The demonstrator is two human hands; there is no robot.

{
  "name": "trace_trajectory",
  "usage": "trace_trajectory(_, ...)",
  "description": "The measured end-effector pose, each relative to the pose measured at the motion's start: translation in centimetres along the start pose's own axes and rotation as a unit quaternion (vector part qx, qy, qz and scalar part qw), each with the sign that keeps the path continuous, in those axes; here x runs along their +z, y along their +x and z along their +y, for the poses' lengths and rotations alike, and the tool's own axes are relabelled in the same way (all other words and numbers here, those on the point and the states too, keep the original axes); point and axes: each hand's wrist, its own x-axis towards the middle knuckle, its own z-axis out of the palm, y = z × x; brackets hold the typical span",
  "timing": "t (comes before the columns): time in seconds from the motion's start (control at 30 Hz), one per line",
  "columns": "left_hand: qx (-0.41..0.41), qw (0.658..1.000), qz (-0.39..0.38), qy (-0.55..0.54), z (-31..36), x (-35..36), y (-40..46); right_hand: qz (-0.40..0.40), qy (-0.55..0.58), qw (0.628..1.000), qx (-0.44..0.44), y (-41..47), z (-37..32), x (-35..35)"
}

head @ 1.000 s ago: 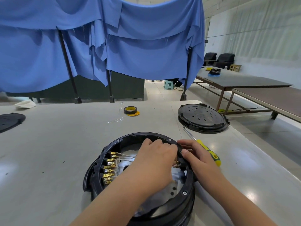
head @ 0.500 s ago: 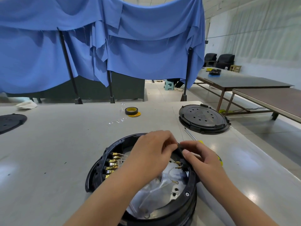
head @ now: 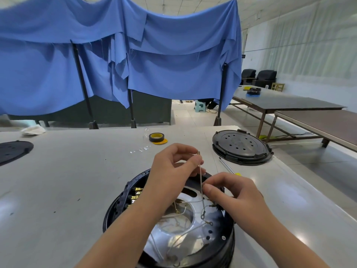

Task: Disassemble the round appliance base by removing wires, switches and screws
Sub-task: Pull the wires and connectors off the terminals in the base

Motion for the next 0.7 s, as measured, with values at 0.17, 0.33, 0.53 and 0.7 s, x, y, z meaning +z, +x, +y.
trace_trajectory(0.17, -0.015, 0.999, 0.002, -0.047, 0.0, -0.1, 0.1, -0.016, 0.030, 0.999, 0.027, 0.3, -0.3, -0.1)
trace_trajectory(0.33, -0.026, 0.999, -0.007, -0.023, -0.4, 0.2, 0.4, -0.018, 0.040, 0.998, 0.050, 0.7, -0.7, -0.7)
trace_trajectory(0.53, 0.010, 0.939, -0.115, 0.325, -2.0, 0.6, -0.5, 0.017, -0.065, 0.992, 0.108, 4.9, 0.6, -3.5)
trace_trajectory(0.7, 0.035, 0.887, -0.183, 0.423, -2.6, 0.9, -1.1, -0.052, -0.262, 0.949, 0.169, 9.1, 4.2, -2.9)
